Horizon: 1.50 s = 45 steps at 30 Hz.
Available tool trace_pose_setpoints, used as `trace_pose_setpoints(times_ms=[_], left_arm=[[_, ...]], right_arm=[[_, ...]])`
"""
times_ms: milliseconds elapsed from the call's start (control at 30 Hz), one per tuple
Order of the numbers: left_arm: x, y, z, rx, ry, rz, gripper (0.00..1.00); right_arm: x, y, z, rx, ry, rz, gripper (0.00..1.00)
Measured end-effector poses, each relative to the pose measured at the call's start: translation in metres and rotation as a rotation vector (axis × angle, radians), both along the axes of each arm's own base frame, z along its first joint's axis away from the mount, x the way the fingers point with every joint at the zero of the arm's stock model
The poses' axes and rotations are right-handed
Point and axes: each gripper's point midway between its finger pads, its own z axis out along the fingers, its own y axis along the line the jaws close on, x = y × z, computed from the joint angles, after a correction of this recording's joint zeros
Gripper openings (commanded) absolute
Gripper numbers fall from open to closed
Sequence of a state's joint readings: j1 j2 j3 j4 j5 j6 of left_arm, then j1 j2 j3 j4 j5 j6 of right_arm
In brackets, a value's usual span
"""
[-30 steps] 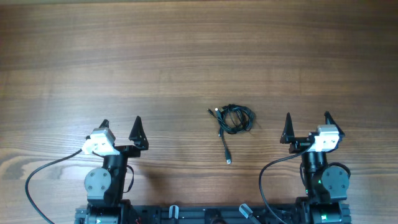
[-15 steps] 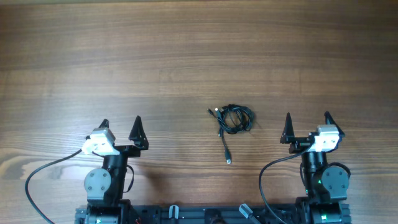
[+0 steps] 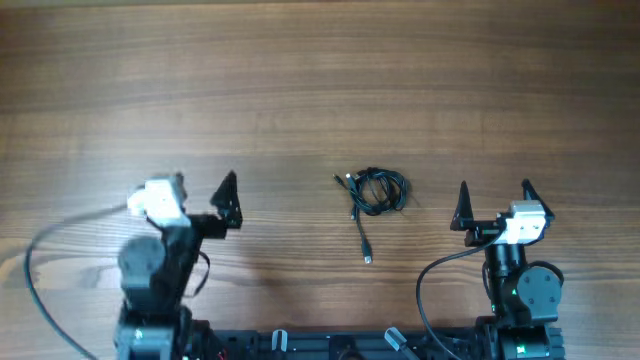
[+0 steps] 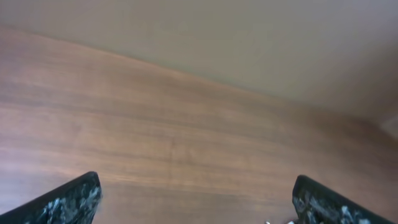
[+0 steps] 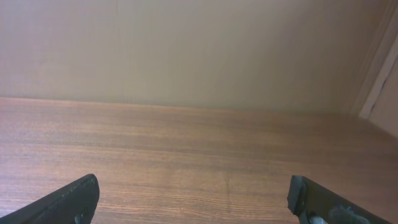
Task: Untangle cables
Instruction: 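Reach the left gripper over the black cable bundle and lower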
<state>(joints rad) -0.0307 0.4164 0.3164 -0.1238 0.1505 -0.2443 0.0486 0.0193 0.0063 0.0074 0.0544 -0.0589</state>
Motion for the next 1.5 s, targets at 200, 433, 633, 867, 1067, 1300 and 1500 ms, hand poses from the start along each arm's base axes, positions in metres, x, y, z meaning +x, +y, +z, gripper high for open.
trace_pose_setpoints(times_ms=[200,433,633,867,1067,1300,1500], left_arm=[[0.047,-0.013,-0.008,0.016,0.359,-0.074,1.00],[0.077,-0.069,-0.010,0.215,0.473,-0.373,1.00],[0.055,-0.131,-0.028,0.464,0.551,-0.688,1.00],[0.028,-0.208,-0.030,0.644,0.431,-0.953,1.00],[0.012,-0.243,-0.046,0.662,0.408,-1.082,1.00],[0.008,-0.250,-0.054,0.647,0.424,-1.120,1.00],[-0.014,-0.275,-0.103,0.685,0.529,-1.227,1.00]], right_arm=[[0.000,0.000,0.000,0.000,-0.002,0.000,1.00],[0.000,0.000,0.000,0.000,-0.002,0.000,1.00],[0.000,0.000,0.000,0.000,-0.002,0.000,1.00],[0.000,0.000,0.000,0.000,-0.002,0.000,1.00],[0.000,0.000,0.000,0.000,-0.002,0.000,1.00],[0.000,0.000,0.000,0.000,-0.002,0.000,1.00],[0.000,0.000,0.000,0.000,-0.002,0.000,1.00]])
